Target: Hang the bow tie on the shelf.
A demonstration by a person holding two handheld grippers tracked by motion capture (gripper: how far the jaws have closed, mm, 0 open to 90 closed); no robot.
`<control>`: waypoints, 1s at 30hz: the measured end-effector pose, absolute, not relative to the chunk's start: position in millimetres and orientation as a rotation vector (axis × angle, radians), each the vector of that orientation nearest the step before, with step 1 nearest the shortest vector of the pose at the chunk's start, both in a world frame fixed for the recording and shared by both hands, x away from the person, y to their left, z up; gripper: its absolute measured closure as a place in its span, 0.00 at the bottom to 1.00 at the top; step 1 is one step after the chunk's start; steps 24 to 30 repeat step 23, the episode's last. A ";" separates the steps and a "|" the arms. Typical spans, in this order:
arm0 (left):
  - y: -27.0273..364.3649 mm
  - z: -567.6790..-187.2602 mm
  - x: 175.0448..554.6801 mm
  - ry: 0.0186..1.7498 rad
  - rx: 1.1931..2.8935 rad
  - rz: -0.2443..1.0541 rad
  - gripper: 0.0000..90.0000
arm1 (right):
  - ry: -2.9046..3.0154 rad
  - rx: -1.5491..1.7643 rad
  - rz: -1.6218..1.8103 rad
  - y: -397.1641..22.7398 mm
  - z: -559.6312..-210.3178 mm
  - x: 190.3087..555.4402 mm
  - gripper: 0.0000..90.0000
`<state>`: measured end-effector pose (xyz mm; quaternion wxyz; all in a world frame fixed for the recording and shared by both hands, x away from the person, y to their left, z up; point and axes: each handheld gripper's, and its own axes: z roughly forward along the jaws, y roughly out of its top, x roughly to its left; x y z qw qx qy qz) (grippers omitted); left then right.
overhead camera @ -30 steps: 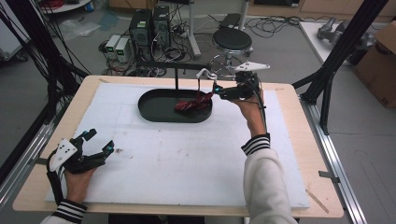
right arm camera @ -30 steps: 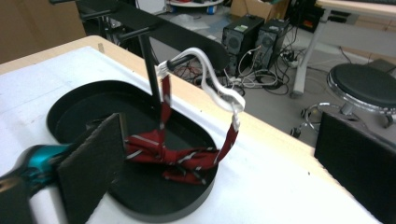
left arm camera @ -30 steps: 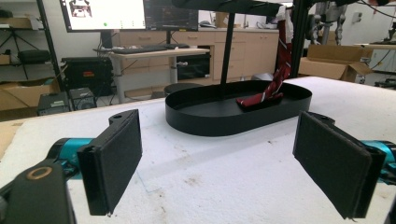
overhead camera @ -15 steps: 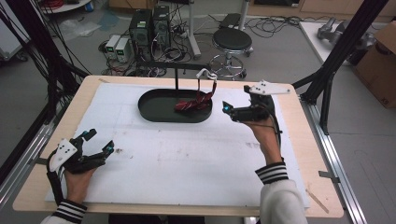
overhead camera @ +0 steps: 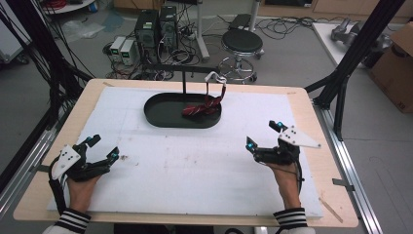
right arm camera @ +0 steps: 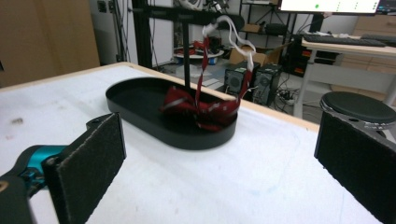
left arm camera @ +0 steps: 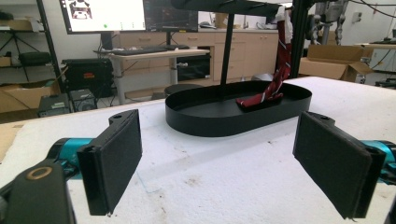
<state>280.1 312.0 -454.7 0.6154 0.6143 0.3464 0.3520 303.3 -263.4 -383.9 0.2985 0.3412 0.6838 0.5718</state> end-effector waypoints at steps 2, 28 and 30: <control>312.0 -454.6 280.2 0.796 1.417 0.811 0.18 | 1.799 0.920 1.529 -265.7 -398.4 298.5 0.01; 311.3 -454.8 279.8 0.797 1.413 0.818 0.18 | 1.746 0.940 1.492 -258.8 -451.2 289.2 0.01; 311.3 -454.8 279.8 0.797 1.413 0.818 0.18 | 1.746 0.940 1.492 -258.8 -451.2 289.2 0.01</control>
